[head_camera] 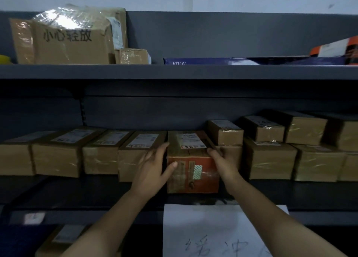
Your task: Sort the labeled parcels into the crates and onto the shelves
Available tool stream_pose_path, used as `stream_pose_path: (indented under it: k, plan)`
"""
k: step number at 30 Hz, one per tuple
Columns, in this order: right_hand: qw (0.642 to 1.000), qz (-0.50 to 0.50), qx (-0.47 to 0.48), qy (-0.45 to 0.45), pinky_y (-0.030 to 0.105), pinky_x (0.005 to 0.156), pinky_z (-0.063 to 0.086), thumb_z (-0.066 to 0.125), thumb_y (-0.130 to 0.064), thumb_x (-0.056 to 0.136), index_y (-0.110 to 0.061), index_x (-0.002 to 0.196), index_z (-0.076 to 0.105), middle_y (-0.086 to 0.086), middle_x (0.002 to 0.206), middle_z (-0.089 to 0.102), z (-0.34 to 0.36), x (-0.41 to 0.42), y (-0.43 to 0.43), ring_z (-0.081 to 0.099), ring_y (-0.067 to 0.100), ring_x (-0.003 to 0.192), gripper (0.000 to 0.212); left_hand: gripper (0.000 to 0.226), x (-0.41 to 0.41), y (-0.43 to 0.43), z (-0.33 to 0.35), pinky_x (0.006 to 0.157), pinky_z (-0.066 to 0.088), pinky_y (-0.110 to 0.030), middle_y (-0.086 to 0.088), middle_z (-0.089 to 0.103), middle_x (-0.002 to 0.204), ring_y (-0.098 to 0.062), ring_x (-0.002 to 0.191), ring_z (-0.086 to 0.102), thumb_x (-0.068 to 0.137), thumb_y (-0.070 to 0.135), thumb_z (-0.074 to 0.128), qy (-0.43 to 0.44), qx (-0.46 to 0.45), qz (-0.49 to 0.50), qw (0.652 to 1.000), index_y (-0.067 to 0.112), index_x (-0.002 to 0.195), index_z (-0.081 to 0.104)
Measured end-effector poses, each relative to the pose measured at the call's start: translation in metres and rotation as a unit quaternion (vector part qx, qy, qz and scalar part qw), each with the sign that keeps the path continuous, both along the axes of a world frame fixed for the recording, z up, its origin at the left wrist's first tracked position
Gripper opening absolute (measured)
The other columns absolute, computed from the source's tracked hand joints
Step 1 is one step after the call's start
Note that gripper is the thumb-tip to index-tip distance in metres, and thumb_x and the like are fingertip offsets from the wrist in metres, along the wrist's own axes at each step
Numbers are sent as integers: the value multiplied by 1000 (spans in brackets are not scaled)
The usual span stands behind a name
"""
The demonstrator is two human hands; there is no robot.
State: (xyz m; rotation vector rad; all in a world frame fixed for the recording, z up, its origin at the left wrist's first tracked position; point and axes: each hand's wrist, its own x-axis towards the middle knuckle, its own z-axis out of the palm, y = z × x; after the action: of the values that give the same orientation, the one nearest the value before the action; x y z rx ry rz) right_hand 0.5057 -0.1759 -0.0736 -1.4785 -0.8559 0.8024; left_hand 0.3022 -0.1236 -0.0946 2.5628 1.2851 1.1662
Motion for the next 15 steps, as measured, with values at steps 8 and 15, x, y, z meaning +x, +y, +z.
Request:
stream_pose_path:
  k: [8, 15]
  plan:
    - [980, 135, -54, 138, 36, 66, 49, 62, -59, 82, -23, 93, 56, 6, 92, 65, 12, -3, -37, 61, 21, 81, 38, 54, 3, -37, -9, 84, 50, -31, -12, 60, 123, -26, 105, 61, 98, 32, 44, -109, -117, -11, 987, 21, 147, 24]
    - [981, 90, -3, 173, 49, 86, 53, 66, -64, 68, -21, 117, 61, 12, 102, 72, 0, -4, -49, 70, 31, 91, 65, 33, 1, -73, 6, 93, 47, -31, 11, 57, 117, -10, 113, 54, 97, 38, 44, -204, -138, -55, 968, 34, 130, 46]
